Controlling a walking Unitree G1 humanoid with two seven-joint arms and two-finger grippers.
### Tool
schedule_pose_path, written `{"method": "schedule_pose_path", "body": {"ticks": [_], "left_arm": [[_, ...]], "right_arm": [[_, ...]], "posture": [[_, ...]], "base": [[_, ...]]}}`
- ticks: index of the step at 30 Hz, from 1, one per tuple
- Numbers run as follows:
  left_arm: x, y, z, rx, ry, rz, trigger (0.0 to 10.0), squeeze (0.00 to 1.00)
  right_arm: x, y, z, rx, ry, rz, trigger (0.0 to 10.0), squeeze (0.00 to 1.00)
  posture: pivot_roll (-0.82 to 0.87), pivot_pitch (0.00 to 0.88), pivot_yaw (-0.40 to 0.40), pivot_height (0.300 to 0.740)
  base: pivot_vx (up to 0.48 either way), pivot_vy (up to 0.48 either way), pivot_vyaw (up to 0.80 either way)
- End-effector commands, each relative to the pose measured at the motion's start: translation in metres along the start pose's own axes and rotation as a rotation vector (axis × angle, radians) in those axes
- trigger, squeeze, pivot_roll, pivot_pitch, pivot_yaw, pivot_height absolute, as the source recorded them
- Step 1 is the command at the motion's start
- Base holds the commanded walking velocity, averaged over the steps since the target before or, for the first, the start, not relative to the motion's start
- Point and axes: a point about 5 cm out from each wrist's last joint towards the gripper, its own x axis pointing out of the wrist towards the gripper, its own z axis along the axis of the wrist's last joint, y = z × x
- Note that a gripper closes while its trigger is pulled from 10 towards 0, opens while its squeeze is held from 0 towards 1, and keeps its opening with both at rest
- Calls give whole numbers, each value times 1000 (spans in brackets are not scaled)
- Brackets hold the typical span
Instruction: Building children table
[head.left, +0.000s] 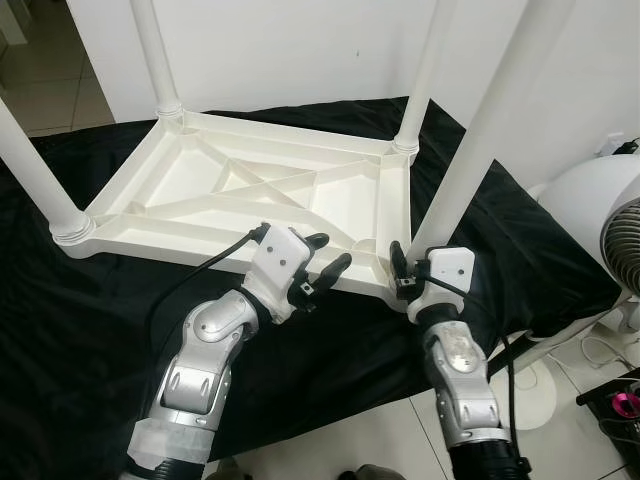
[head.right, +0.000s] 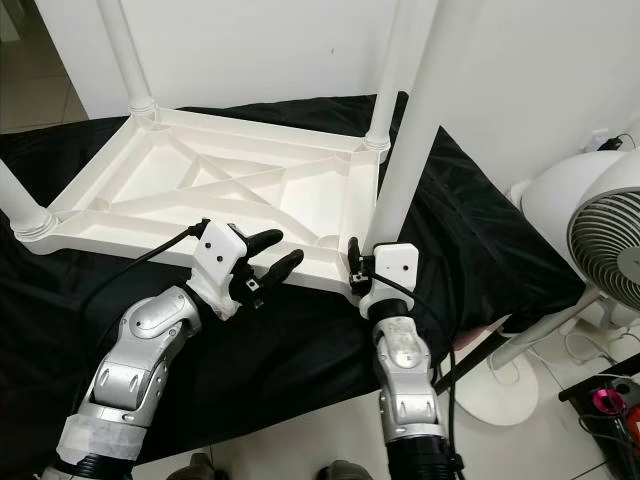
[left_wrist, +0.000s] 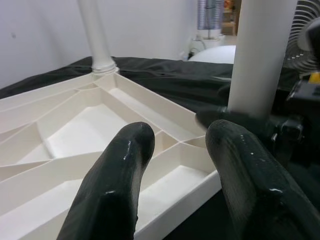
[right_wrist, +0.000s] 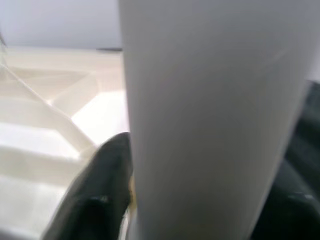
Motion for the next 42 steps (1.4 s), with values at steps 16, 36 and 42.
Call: {"method": "schedule_pose_path", "body": {"ticks": [16, 36, 42], "left_arm": [[0, 2, 3, 8, 0, 86, 10000, 0], [-1, 2, 4, 13, 5, 78, 10000, 0], [-2, 0, 2, 5, 9, 82, 10000, 0]], "right_arm": [[-3, -24, 15, -54, -39, 312, 10000, 0], [32, -26, 16, -209, 27, 720, 0, 0], [26, -28, 13, -166, 30, 718, 10000, 0]], "posture": [[-95, 29, 3, 740], [-84, 31, 0, 740], [-87, 36, -3, 740]], "base": [[0, 0, 0], [0, 0, 0], [0, 0, 0]]}}
